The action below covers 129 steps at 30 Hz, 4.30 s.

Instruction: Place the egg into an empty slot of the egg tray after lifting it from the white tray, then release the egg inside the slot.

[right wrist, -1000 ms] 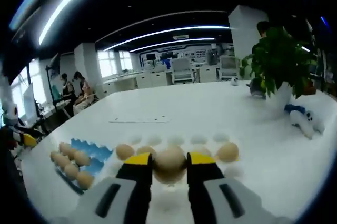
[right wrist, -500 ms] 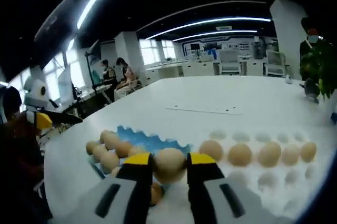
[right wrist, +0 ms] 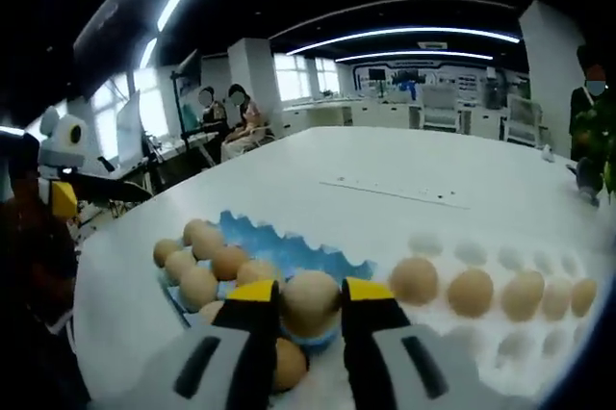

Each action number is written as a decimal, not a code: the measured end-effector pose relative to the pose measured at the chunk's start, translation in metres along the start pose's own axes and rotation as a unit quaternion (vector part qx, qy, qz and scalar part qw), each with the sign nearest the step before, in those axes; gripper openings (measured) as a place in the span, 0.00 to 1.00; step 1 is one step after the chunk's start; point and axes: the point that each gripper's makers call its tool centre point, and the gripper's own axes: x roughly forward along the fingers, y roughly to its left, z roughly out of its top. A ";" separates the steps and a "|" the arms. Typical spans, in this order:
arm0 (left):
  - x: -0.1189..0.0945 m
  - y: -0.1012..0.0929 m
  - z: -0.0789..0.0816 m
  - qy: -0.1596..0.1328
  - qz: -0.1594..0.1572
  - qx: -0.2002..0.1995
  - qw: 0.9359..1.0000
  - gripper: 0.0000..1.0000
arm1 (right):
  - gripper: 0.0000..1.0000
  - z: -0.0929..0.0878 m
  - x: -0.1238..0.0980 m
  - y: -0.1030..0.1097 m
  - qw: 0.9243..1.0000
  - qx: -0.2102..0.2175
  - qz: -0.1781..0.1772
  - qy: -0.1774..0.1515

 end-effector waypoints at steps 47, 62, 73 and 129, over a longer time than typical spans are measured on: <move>0.002 0.002 0.000 0.003 0.000 -0.014 1.000 0.90 | 0.26 0.010 -0.021 -0.054 0.997 0.003 -0.072 -0.025; -0.003 0.008 0.000 0.001 0.010 -0.015 1.000 0.87 | 0.27 0.005 0.009 -0.082 0.991 -0.055 -0.118 0.021; -0.006 0.014 0.001 0.000 0.014 -0.016 1.000 0.86 | 0.24 0.000 0.013 -0.083 0.989 -0.078 -0.117 0.049; -0.025 0.065 0.014 -0.002 -0.001 -0.009 1.000 0.87 | 0.25 0.031 0.155 0.130 0.991 0.001 0.122 0.051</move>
